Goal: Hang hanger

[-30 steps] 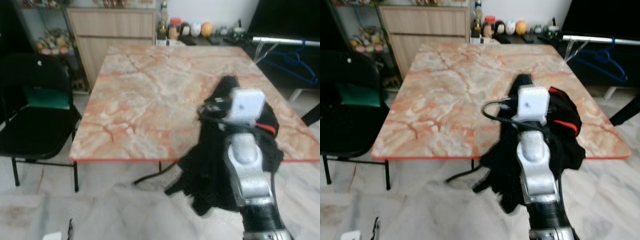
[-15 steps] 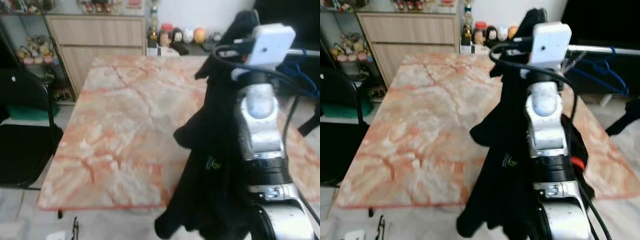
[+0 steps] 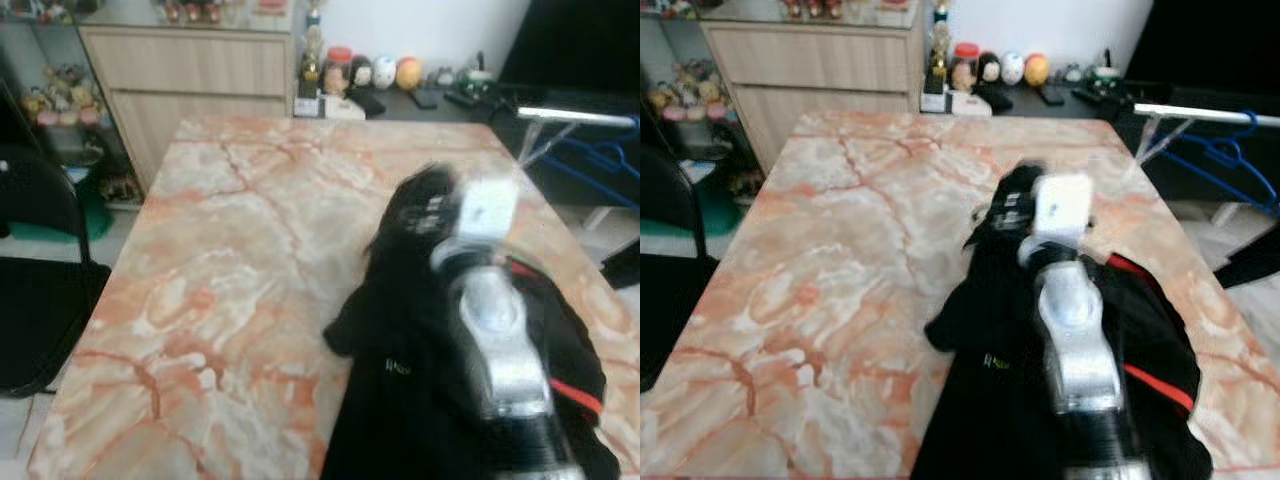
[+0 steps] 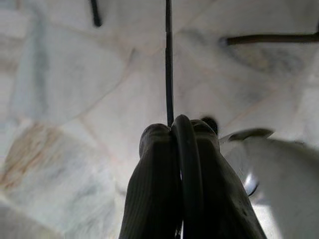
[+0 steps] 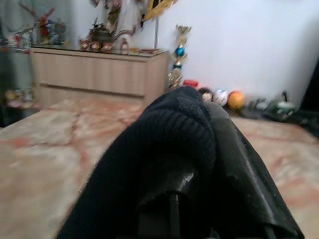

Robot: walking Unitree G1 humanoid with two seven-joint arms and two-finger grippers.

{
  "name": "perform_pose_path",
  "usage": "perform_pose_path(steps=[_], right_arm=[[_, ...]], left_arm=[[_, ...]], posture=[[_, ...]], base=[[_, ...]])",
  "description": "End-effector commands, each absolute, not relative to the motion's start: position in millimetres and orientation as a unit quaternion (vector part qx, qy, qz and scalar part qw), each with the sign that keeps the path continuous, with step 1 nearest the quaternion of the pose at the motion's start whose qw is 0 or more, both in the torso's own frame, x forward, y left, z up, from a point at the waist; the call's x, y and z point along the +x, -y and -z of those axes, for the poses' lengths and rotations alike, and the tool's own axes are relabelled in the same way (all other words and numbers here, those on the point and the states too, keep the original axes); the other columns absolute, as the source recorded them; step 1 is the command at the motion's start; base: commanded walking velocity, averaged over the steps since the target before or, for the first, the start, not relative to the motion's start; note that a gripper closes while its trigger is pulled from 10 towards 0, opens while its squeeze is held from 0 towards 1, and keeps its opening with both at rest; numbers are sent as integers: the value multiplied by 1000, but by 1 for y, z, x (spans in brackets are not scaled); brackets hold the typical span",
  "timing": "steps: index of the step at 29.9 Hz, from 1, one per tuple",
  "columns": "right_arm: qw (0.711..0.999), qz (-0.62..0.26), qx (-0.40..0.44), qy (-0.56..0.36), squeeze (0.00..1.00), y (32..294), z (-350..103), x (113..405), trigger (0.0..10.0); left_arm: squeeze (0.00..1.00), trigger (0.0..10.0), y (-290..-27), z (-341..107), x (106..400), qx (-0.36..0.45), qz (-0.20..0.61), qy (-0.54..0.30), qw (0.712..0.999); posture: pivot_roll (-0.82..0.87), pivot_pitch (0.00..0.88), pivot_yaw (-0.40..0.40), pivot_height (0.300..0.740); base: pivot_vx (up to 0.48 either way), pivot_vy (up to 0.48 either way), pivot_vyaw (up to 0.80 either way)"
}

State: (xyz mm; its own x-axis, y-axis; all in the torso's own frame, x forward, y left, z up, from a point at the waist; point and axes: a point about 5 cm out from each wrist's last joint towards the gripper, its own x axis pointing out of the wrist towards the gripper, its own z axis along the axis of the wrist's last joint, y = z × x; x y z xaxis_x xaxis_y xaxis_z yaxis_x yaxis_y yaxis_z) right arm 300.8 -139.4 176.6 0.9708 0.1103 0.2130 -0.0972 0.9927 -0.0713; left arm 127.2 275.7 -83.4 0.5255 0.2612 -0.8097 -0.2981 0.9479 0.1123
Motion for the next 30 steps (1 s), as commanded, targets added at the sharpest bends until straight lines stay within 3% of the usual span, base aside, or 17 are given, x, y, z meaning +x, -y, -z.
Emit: perform_pose_path(steps=[1, 11, 18, 19, 20, 21, 30], right_arm=[[992, -49, -22, 116, 0, 144, -182, 289, 10000], [999, 7, -25, 42, 0, 162, -162, 244, 10000], [1000, 14, -25, 12, 0, 166, -147, 234, 10000], [1000, 18, -23, 9, 596, 168, -146, 235, 10000], [999, 19, -25, 9, 596, 168, -145, 236, 10000], [1000, 19, -23, 6, 1000, 167, -144, 236, 10000], [1000, 0, -16, -3, 1000, 156, -144, 232, 10000]], left_arm=[[0, 10000, -277, 84, 124, -17, -164, -464, 870], [0, 10000, -278, 84, 123, -4, -152, -470, 869], [0, 10000, -278, 84, 122, 2, -141, -475, 868], [0, 10000, -278, 85, 122, 3, -139, -476, 868], [0, 10000, -278, 85, 121, 3, -139, -476, 868], [0, 10000, -278, 85, 121, 3, -139, -476, 868], [0, 10000, -278, 85, 120, 5, -133, -482, 866]], posture=[[4, 0, -40, 740], [-20, 0, -50, 740], [-30, 0, -44, 740], [-27, 0, -46, 740], [-27, 0, -46, 740], [-23, 0, -49, 740], [-23, 0, -48, 740]], base=[[0, 0, 0], [0, 0, 0], [0, 0, 0], [0, 0, 0], [0, 0, 0], [0, 0, 0], [0, 0, 0]])
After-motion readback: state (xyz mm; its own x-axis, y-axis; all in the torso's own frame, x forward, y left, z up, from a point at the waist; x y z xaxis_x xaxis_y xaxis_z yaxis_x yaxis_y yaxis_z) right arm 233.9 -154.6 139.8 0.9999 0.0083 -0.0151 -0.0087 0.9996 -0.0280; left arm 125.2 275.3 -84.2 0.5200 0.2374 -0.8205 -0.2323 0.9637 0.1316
